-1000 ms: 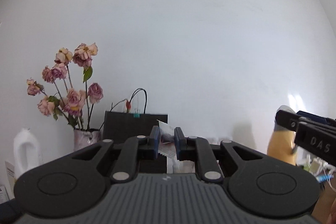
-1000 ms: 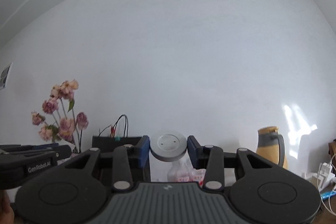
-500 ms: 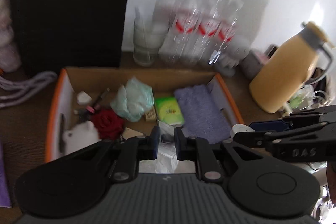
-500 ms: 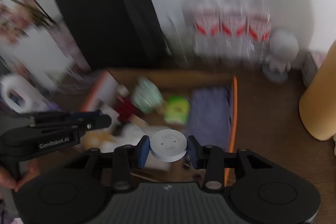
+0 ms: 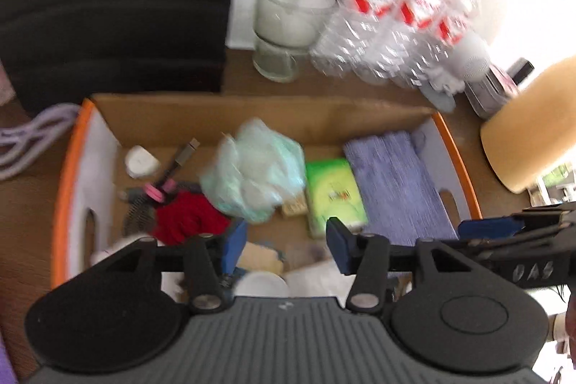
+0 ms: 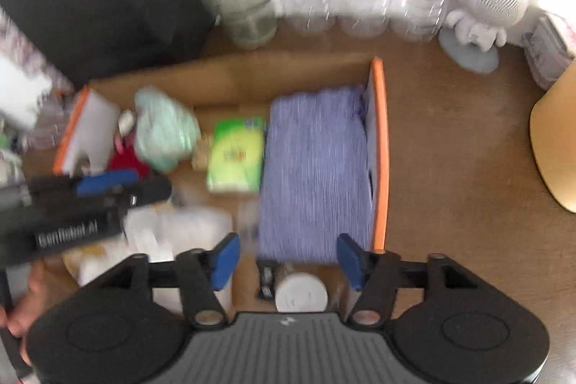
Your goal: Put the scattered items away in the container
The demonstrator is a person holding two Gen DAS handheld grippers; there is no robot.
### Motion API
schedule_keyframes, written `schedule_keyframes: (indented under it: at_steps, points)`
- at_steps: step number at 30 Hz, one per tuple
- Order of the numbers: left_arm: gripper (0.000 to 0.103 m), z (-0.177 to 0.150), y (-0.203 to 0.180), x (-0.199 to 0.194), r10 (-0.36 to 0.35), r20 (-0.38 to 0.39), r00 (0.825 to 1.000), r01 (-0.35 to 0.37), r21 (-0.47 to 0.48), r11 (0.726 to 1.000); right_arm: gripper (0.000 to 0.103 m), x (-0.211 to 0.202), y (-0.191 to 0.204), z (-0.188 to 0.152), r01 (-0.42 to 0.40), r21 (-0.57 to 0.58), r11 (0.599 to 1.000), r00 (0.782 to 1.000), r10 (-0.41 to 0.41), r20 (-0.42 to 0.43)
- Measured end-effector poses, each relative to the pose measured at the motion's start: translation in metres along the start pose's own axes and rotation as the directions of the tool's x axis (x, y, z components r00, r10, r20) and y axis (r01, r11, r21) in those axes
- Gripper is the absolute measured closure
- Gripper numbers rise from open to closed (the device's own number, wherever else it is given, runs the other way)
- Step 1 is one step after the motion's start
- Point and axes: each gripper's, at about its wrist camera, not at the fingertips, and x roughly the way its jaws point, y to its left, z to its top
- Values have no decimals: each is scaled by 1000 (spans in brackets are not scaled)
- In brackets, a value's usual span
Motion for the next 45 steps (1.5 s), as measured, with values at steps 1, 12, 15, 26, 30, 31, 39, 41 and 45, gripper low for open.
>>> schedule_keyframes:
  at_steps: [1, 12, 15, 26, 30, 31, 39, 41, 45]
  points:
    - [30, 4, 3, -6, 16, 16, 1000, -16, -4, 1000, 38, -2, 1, 6, -13, 13, 1000, 1000, 13, 13]
    - [0, -59, 25, -71, 311, 519, 796, -338, -45, 940, 18, -25, 36, -41, 27, -38, 999, 878, -6, 479]
    - [0, -90, 21, -80, 243, 651, 720, -270, -61, 961, 8, -33, 39, -88, 57, -81, 995, 624, 27, 781]
    - [0, -142, 4, -117, 234, 715, 659, -265, -70, 962, 7, -39, 61, -128, 135, -61, 989, 617, -36, 786]
    - [0, -213, -5, -145, 222, 714, 664, -312, -6, 950, 6, -57, 66, -200, 136, -90, 987, 641, -18, 767]
    - [0, -236, -6, -150, 221, 719, 659, -312, -6, 950, 6, -62, 66, -224, 133, -104, 986, 643, -6, 765]
    - [0, -397, -6, -162, 293, 639, 711, -294, -108, 950, 1, -61, 46, -414, 121, -24, 992, 654, -62, 754]
    - [0, -414, -6, -167, 267, 632, 727, -283, -77, 956, 1, -61, 46, -438, 112, -38, 993, 666, -47, 744]
    - [0, -412, -4, -157, 252, 584, 771, -271, -56, 961, 1, -52, 53, -446, 155, -72, 985, 699, -58, 712]
